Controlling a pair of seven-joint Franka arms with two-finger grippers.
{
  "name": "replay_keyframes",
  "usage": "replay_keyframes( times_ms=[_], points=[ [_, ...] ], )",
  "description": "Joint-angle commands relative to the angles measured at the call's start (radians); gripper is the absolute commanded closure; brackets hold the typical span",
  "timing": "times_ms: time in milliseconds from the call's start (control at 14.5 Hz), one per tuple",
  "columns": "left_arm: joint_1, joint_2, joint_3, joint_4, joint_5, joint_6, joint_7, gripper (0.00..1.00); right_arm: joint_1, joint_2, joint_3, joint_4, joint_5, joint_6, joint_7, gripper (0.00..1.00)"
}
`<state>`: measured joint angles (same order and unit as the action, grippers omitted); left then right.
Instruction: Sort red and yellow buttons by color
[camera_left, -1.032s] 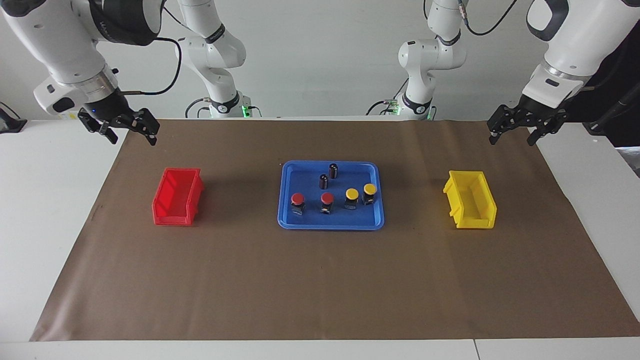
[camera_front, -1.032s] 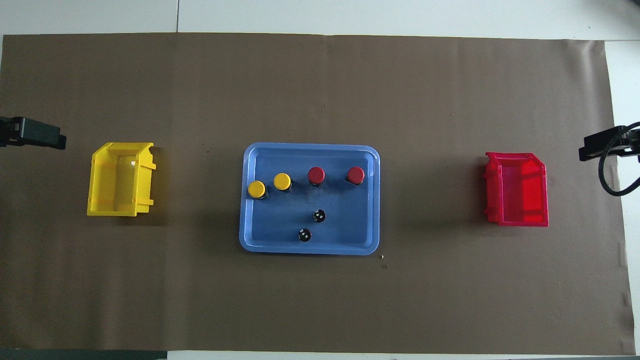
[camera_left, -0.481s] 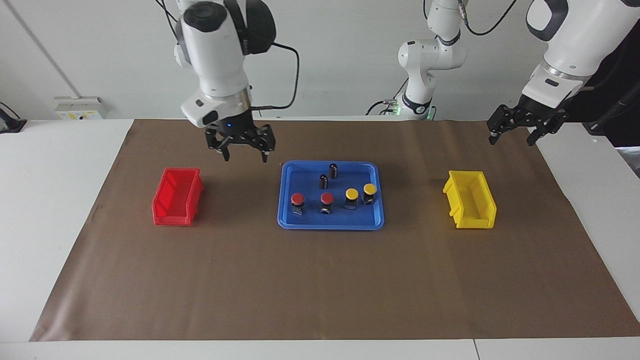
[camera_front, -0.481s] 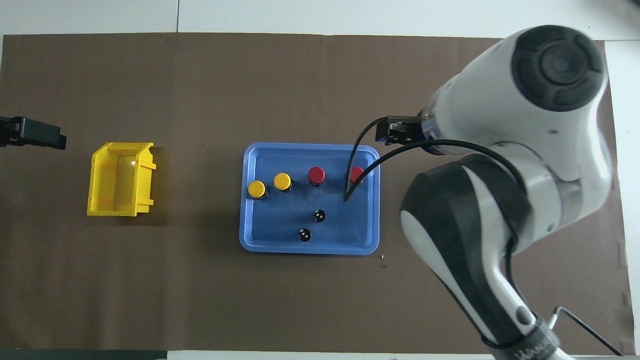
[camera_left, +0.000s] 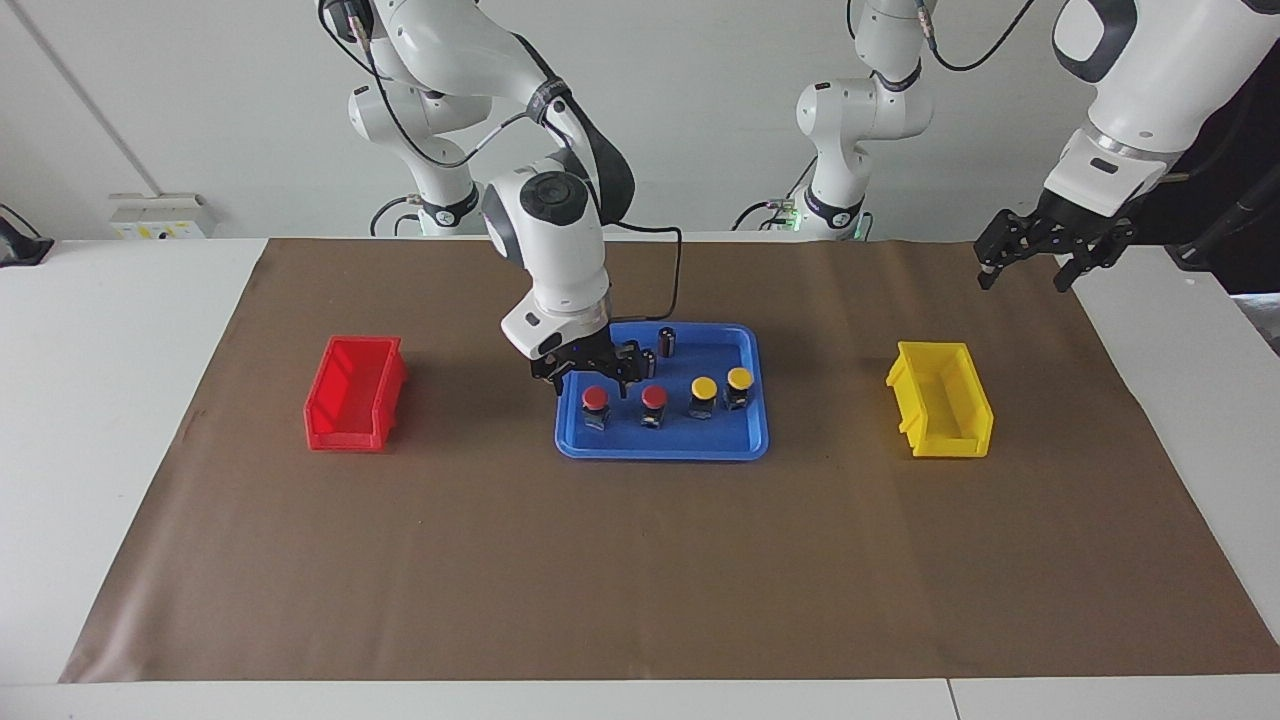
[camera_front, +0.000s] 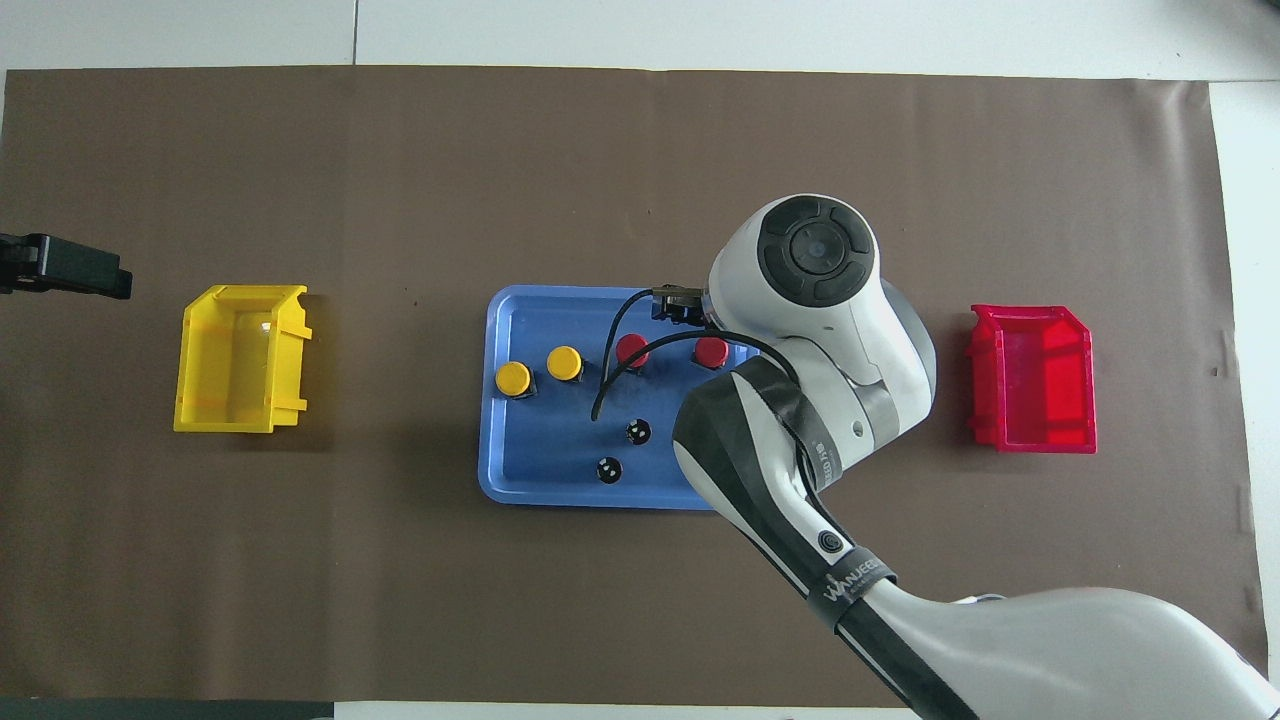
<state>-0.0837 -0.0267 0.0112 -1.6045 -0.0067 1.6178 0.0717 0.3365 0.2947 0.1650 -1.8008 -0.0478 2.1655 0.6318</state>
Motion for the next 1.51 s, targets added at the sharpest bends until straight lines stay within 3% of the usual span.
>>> replay_keyframes(
  times_ms=[0,206,481,619,757,825,963,1101,1238,1444],
  points=[
    [0.01,-0.032,-0.002,-0.037,-0.018,0.017,0.011,0.0,0.01,-0.011,-0.002,-0.067,-0.023,0.063,0.008,0.12],
    [0.01,-0.032,-0.002,-0.037,-0.018,0.016,0.01,0.0,0.03,0.03,-0.002,-0.071,-0.062,0.094,0.009,0.21],
    [0.002,-0.032,-0.002,-0.037,-0.018,0.017,0.008,0.0,0.029,0.027,-0.002,-0.086,-0.067,0.094,0.008,0.32],
    [-0.001,-0.032,-0.002,-0.038,-0.018,0.017,0.008,0.0,0.03,0.026,-0.001,-0.086,-0.067,0.089,0.008,0.49],
    [0.004,-0.033,-0.004,-0.047,-0.018,0.03,-0.004,0.0,0.029,0.027,-0.001,-0.072,-0.067,0.07,0.006,0.77],
    [0.004,-0.036,-0.004,-0.052,-0.018,0.036,-0.035,0.0,0.027,0.029,-0.001,-0.037,-0.066,0.032,0.005,0.84],
    [-0.024,-0.055,-0.014,-0.109,-0.018,0.133,-0.151,0.0,0.007,0.027,-0.002,0.108,-0.064,-0.124,-0.015,0.84],
    [-0.141,-0.049,-0.019,-0.179,-0.018,0.246,-0.266,0.0,-0.092,-0.062,-0.002,0.136,-0.05,-0.261,-0.184,0.84],
    [-0.242,0.022,-0.019,-0.202,-0.018,0.33,-0.404,0.04,-0.237,-0.202,-0.002,0.046,-0.044,-0.364,-0.446,0.84],
    [-0.375,0.108,-0.019,-0.271,-0.018,0.442,-0.512,0.16,-0.434,-0.333,-0.005,-0.118,0.014,-0.336,-0.755,0.83]
  ],
)
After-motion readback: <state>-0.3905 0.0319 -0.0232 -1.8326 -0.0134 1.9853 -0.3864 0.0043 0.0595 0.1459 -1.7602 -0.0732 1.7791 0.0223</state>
